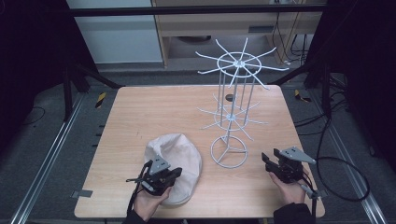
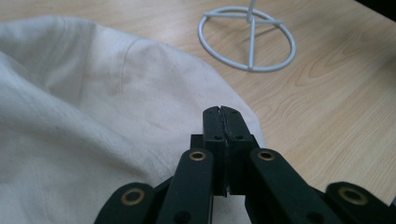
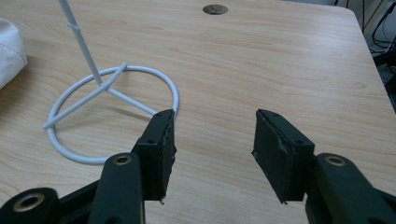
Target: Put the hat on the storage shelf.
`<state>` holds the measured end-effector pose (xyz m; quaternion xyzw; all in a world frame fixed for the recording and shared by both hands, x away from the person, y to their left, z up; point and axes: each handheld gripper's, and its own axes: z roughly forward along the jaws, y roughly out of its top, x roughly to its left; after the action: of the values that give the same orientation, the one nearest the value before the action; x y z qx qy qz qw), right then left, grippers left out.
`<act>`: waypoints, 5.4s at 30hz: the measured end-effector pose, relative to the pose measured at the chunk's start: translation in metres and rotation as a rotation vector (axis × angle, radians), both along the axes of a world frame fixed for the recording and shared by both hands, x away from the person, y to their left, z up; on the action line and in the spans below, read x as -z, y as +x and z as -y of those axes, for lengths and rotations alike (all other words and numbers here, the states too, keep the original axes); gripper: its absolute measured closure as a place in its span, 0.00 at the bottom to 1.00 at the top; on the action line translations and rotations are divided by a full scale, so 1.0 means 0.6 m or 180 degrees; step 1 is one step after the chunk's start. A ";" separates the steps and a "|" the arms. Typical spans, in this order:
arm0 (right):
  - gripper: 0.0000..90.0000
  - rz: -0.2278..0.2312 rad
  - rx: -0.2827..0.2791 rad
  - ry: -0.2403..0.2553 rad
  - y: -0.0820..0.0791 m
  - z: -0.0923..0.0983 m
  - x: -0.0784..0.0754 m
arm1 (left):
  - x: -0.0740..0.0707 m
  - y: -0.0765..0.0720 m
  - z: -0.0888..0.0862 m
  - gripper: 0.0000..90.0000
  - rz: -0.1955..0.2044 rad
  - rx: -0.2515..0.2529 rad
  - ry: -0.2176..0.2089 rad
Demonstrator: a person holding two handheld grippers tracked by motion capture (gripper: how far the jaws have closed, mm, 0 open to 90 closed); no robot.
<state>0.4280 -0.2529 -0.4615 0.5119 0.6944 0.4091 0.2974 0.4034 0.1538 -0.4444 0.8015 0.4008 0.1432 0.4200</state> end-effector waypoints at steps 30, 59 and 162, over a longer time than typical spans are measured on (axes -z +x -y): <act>0.54 -0.0050 0.0042 0.0041 0.003 0.005 0.004 | 0.007 -0.007 -0.086 1.00 -0.0183 -0.0248 0.0159; 0.52 -0.0057 0.0086 0.0082 0.005 0.018 0.006 | -0.070 -0.001 -0.149 0.75 0.0206 -0.0769 0.0016; 0.46 -0.0006 0.0046 0.0067 0.004 0.021 0.006 | -0.159 0.006 -0.166 0.98 0.0987 -0.0808 -0.0747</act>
<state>0.4305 -0.2657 -0.4652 0.5204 0.6866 0.4137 0.2943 0.4069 0.2534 -0.3491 0.6588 0.4430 0.2688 0.5455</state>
